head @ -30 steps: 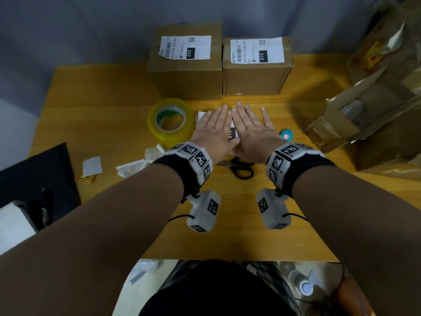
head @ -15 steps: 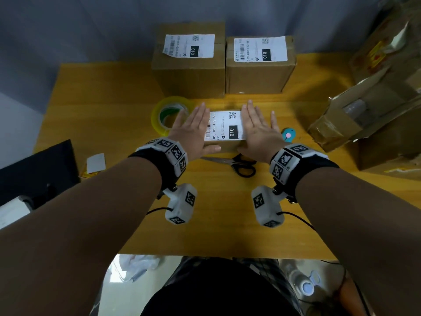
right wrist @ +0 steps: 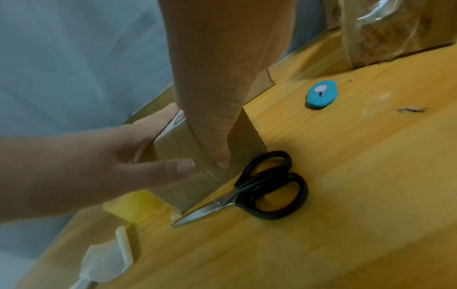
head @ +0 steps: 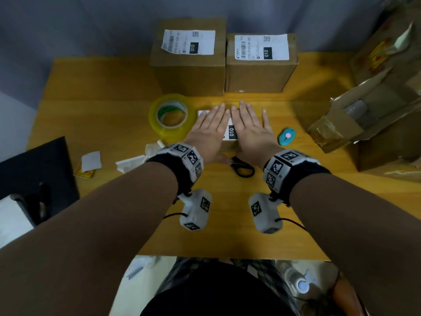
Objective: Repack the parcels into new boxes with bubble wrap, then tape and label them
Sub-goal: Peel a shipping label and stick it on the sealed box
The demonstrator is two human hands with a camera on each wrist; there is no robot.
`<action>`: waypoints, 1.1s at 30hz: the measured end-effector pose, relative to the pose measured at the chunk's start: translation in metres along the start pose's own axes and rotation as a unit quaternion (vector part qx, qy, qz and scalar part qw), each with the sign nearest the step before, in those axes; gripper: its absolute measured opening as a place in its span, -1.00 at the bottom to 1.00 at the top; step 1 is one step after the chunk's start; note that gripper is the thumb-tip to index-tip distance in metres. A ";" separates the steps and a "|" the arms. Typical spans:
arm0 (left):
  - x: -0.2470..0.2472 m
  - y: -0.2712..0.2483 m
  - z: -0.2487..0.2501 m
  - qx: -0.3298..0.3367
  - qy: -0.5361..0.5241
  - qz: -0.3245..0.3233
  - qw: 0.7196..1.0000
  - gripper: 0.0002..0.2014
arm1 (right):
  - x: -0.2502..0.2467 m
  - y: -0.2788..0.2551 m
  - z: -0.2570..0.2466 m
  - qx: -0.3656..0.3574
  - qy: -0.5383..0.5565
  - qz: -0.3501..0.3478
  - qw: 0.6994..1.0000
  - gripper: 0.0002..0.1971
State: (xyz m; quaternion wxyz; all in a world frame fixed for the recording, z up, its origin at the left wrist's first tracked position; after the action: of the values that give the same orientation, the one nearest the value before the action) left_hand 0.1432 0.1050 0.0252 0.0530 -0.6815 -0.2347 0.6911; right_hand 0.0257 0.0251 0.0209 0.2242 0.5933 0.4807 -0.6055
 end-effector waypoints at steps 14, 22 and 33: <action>-0.004 -0.009 -0.053 -0.048 -0.155 -0.009 0.987 -0.42 | -0.007 -0.010 0.029 -0.017 0.092 0.017 0.995 -0.42; -0.005 0.003 -0.022 -0.026 -0.085 -0.009 0.996 -0.39 | -0.003 0.010 0.008 -0.053 0.002 0.010 0.999 -0.20; -0.012 -0.010 -0.075 -0.080 -0.024 -0.012 0.996 -0.32 | -0.019 0.009 0.011 -0.025 -0.005 -0.008 1.000 0.03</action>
State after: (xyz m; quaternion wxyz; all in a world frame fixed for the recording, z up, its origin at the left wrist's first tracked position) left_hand 0.2137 0.1278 0.0426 0.0009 -0.6637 -0.2988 0.6858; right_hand 0.0312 0.0068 0.0339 0.2366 0.5801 0.4994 -0.5984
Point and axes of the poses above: each hand's wrist, its own y-axis towards the middle knuckle, its own x-axis out of the palm, z = x × y, the point moved 1 cm from there along y, towards the middle knuckle, and after that the axes turned 7 degrees about -x, right-handed, at the moved point
